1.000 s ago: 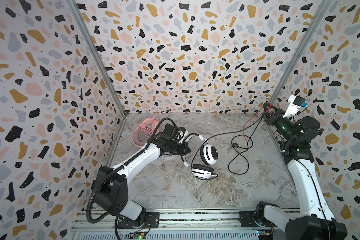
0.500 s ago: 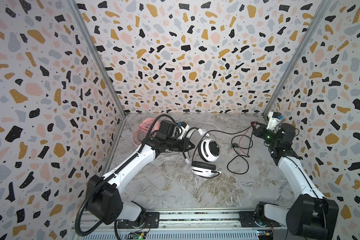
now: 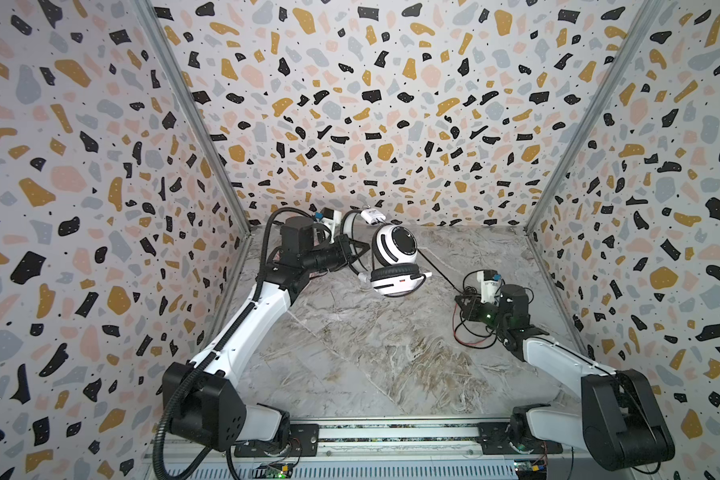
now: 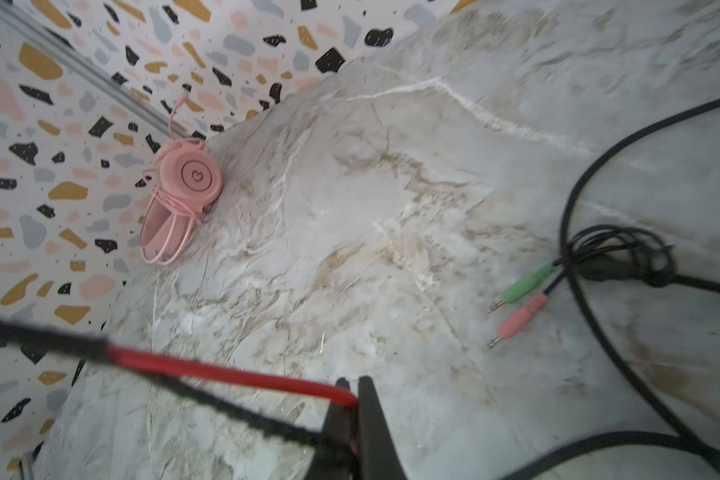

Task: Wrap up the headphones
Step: 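Raise the white headset with the left gripper while the right pulls the cable closer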

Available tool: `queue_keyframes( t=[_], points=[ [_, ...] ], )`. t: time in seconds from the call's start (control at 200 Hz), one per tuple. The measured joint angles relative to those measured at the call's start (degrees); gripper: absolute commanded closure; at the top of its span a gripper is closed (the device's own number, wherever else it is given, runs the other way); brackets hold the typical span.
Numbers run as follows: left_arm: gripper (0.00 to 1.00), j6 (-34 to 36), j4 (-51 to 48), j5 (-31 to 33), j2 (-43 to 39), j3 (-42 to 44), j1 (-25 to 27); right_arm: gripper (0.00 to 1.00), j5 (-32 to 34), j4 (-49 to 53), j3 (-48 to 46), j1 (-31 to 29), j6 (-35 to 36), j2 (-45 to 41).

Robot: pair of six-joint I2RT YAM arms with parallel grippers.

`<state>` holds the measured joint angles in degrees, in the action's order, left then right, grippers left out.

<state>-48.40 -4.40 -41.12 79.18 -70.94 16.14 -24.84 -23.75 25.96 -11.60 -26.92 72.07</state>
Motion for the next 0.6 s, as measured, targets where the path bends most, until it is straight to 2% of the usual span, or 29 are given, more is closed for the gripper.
queue_keyframes(
  t=[0.33, 0.466, 0.601],
  points=[
    [1.0, -5.7, 3.6, 2.6, 0.0, 0.0, 0.0, 1.0, 1.7, -3.9, -2.1, -7.9, -0.7, -1.1],
    [1.0, -6.0, 2.6, 7.5, -0.2, -0.8, -0.1, 1.0, 4.5, -1.6, -0.5, -12.7, -1.1, -2.3],
    [1.0, -6.0, 1.6, 15.1, -1.2, -1.3, -0.1, 1.0, 8.2, 2.3, 1.6, -19.3, -1.2, -4.5]
  ],
)
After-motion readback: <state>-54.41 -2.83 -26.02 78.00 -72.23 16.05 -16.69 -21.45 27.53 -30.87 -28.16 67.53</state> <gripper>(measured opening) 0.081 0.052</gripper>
